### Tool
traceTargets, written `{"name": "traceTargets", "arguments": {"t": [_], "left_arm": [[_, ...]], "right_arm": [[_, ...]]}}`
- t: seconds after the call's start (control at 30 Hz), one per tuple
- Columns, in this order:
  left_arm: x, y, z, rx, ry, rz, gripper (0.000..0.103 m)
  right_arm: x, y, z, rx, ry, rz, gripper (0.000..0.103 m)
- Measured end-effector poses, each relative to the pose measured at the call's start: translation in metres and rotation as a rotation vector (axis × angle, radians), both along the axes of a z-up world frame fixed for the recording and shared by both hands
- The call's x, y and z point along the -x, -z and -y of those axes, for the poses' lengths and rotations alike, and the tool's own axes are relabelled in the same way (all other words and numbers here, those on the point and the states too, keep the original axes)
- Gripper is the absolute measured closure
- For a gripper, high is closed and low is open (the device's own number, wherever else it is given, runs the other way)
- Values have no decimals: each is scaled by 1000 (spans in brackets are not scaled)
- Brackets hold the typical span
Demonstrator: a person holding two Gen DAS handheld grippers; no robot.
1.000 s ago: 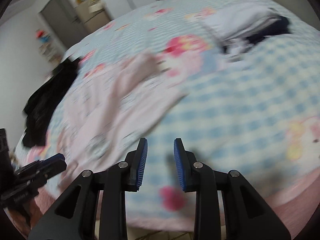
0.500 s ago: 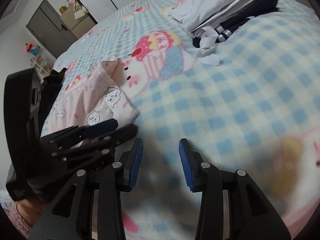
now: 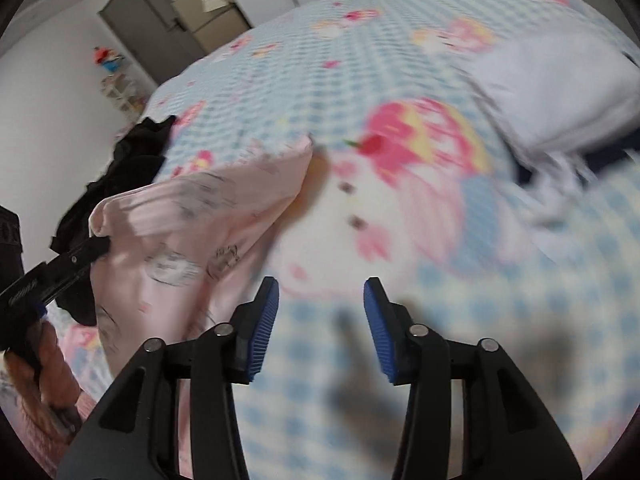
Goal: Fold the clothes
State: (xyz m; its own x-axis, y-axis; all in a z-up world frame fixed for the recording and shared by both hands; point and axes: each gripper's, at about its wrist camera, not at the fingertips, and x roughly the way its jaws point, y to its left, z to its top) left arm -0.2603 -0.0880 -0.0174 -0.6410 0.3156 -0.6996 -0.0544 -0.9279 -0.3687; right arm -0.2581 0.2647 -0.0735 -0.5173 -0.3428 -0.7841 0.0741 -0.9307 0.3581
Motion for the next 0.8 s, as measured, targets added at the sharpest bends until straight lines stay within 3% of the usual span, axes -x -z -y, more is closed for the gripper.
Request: {"name": "traceTargets", "arguments": {"t": [0.17, 0.3, 0.47, 0.6, 0.7, 0.73, 0.77, 0.8], "left_arm": [[29, 32, 69, 28, -74, 63, 96], [41, 68, 87, 32, -84, 119, 96], [46, 91, 94, -7, -77, 117, 96], [50, 84, 91, -13, -48, 68, 96], [57, 80, 89, -5, -34, 58, 95], [60, 79, 88, -2, -31, 59, 95], [63, 79, 88, 1, -27, 60, 95], [65, 78, 87, 4, -24, 61, 95]], "right_arm": [[46, -1, 35, -11, -51, -22, 57], [79, 13, 57, -62, -95, 14, 57], [114, 24, 82, -112, -157, 6, 56], [147, 41, 105, -159, -195, 19, 36], [163, 60, 117, -167, -227, 57, 30], [164, 64, 118, -163, -226, 57, 31], [163, 64, 119, -149, -228, 49, 40], [161, 62, 118, -123, -232, 31, 65]]}}
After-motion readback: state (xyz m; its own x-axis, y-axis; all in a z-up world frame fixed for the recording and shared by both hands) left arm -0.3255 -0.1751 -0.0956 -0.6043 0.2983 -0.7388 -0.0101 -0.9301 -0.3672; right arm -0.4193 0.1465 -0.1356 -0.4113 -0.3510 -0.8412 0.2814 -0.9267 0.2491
